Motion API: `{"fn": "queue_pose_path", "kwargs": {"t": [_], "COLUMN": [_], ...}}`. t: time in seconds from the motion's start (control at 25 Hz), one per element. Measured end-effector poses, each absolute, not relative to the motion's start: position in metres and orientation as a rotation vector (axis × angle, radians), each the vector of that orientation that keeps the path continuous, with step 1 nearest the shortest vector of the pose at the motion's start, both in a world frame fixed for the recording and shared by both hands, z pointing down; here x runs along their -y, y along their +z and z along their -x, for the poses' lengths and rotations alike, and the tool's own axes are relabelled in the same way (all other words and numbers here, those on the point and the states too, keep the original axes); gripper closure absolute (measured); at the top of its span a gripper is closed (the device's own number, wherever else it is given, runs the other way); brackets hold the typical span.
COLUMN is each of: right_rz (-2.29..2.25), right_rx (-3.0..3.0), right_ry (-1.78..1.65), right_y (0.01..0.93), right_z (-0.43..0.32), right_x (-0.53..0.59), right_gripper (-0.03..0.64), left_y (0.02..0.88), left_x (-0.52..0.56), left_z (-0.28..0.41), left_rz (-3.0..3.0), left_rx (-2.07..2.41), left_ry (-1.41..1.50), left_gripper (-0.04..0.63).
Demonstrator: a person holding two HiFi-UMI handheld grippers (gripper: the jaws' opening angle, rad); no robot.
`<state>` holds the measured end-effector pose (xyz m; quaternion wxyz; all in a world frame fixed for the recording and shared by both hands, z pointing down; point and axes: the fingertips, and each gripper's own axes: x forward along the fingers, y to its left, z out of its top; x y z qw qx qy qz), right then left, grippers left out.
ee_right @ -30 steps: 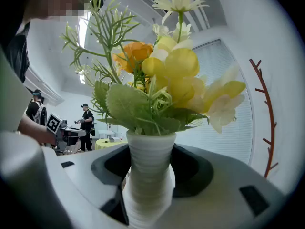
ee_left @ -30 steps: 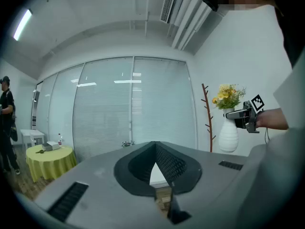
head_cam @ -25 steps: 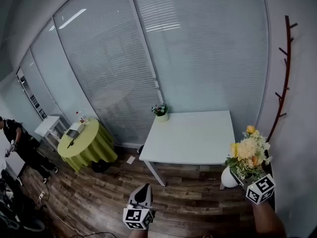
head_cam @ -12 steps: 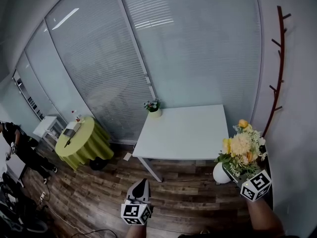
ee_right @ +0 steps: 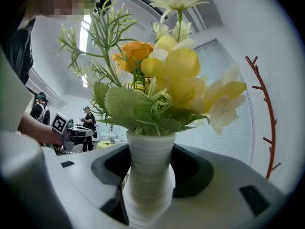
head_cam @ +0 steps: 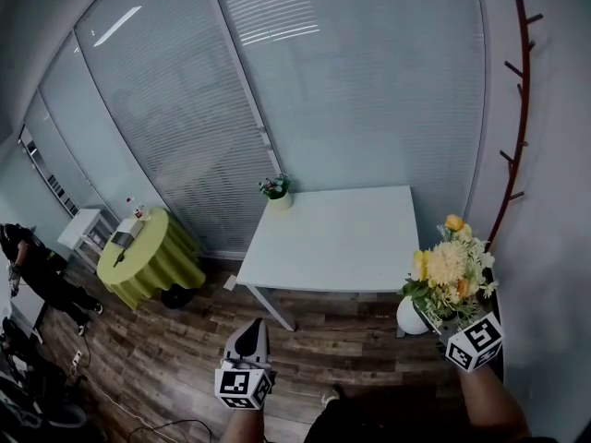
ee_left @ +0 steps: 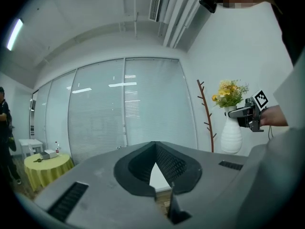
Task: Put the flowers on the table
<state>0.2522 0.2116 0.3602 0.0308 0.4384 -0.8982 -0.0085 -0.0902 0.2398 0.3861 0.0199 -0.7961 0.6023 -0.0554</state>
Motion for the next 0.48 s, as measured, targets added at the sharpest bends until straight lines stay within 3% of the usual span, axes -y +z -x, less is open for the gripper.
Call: {"fn": "queue_pose_path", "kwargs": {"t": [0.48], "right_rz": [-1.468], "right_rx": [2.688], "right_ry": [-0.010], "right_y": [0.376], "right_z": [-0.262], "right_x": [-0.158], "right_gripper": [0.354], "left_y": [0.401], "left_x": [-0.167], "left_z": [0.085], "left_rz": [2.505], "left_rx": [-1.757], "left_ry": [-0.211], "left_gripper": [0.600]}}
